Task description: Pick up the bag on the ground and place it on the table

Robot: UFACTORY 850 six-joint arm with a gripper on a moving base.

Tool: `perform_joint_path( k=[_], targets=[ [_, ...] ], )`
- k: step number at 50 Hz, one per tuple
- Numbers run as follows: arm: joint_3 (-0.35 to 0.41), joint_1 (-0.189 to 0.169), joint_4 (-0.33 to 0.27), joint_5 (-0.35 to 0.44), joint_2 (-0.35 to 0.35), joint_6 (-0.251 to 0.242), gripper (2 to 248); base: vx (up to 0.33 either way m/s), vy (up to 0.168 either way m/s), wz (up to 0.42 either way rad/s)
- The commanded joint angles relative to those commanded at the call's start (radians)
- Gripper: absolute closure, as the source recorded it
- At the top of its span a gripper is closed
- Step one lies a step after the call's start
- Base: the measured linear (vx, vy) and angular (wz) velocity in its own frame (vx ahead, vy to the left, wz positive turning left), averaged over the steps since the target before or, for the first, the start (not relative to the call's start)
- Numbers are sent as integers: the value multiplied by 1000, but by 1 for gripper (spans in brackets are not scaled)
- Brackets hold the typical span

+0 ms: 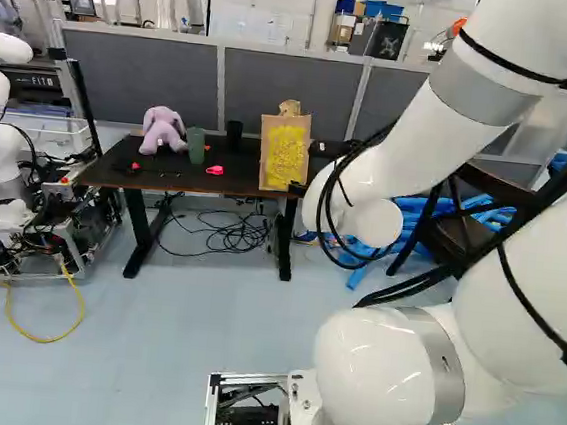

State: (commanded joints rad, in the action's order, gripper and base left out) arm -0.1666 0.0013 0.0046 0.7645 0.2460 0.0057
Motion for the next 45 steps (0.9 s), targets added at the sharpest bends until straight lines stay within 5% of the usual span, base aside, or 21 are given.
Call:
perform_joint_path(
  k=[45],
  targets=[
    [79,-1,-5,108,33,-6,3,0,0,0]
  ],
)
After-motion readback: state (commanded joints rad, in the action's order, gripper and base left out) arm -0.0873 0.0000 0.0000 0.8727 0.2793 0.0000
